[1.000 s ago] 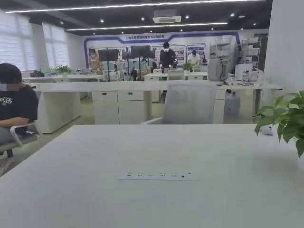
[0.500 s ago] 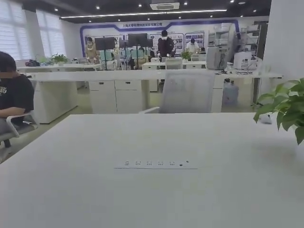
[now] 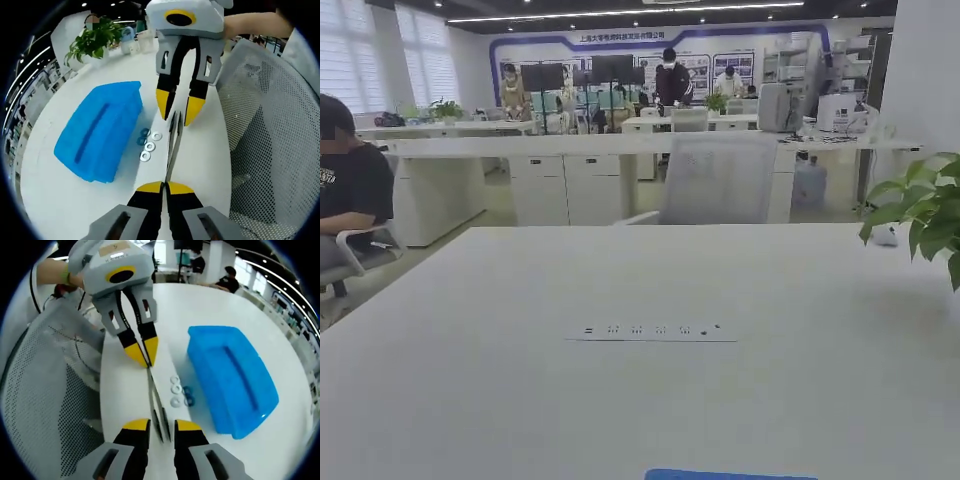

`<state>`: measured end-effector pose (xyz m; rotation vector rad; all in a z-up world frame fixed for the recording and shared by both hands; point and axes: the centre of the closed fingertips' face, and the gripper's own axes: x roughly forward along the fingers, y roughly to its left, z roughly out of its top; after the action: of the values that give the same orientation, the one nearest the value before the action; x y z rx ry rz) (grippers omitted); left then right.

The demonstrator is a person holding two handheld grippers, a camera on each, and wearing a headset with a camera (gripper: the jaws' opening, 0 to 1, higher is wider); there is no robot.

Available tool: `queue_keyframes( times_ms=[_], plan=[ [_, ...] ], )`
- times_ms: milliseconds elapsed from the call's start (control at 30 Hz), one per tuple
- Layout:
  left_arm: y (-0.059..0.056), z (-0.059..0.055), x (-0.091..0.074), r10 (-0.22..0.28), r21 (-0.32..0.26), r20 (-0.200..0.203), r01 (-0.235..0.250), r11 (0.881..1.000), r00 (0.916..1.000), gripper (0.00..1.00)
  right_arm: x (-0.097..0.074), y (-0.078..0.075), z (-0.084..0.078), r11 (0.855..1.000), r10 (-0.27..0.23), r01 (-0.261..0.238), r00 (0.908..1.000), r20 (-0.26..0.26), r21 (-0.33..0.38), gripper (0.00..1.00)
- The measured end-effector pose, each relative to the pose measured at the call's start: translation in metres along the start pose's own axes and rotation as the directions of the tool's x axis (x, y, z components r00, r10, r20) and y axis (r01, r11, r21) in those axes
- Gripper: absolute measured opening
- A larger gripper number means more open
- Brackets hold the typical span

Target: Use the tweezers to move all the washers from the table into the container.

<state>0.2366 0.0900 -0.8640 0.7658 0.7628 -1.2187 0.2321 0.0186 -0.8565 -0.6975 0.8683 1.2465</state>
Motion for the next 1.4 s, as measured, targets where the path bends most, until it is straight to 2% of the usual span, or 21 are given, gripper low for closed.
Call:
queue_keyframes(
  times_ms=[200, 433, 500, 667, 867, 1100, 1267, 1400],
  plan=[
    [-0.005, 0.004, -0.002, -0.015, 0.042, 0.004, 0.015, 0.999, 0.9999, 0.0, 0.003, 0.001, 0.0, 1.0, 0.009, -0.009, 0.9999, -0.006, -0.014, 0.14],
    [-0.011, 0.026, -0.029, -0.008, 0.047, 0.077, 0.004, 0.999, 0.997, 0.0, -0.003, 0.004, 0.0, 0.999, 0.003, -0.002, 0.9998, 0.017, -0.041, 0.12],
    [-0.013, 0.033, -0.037, -0.014, 0.043, 0.1, 0.009, 0.999, 0.9949, 0.0, -0.005, 0.008, 0.007, 0.996, 0.014, -0.008, 0.9981, 0.06, -0.091, 0.11],
    [-0.021, 0.05, -0.062, -0.014, 0.048, 0.136, 0.008, 0.999, 0.9906, 0.0, -0.011, 0.017, 0.016, 0.99, 0.018, -0.003, 0.9945, 0.104, -0.143, 0.07],
    [-0.028, 0.065, -0.077, -0.019, 0.072, 0.152, 0.008, 0.997, 0.9882, 0.0, -0.011, 0.023, 0.025, 0.992, 0.033, -0.013, 0.9879, 0.152, -0.127, 0.07],
    [-0.014, 0.077, -0.084, 0.003, 0.067, 0.17, -0.015, 0.998, 0.9854, 0.0, -0.013, 0.012, 0.038, 0.998, 0.009, 0.005, 0.9778, 0.209, -0.068, 0.06],
    [-0.001, 0.08, -0.085, 0.017, 0.063, 0.168, -0.029, 0.998, 0.9856, 0.0, -0.011, -0.001, 0.045, 0.999, -0.016, 0.024, 0.9733, 0.229, -0.033, 0.07],
    [0.009, 0.083, -0.084, 0.016, 0.058, 0.164, -0.026, 0.998, 0.9864, 0.0, -0.01, -0.005, 0.047, 1.0, -0.015, 0.019, 0.9702, 0.242, -0.012, 0.07]
  ],
)
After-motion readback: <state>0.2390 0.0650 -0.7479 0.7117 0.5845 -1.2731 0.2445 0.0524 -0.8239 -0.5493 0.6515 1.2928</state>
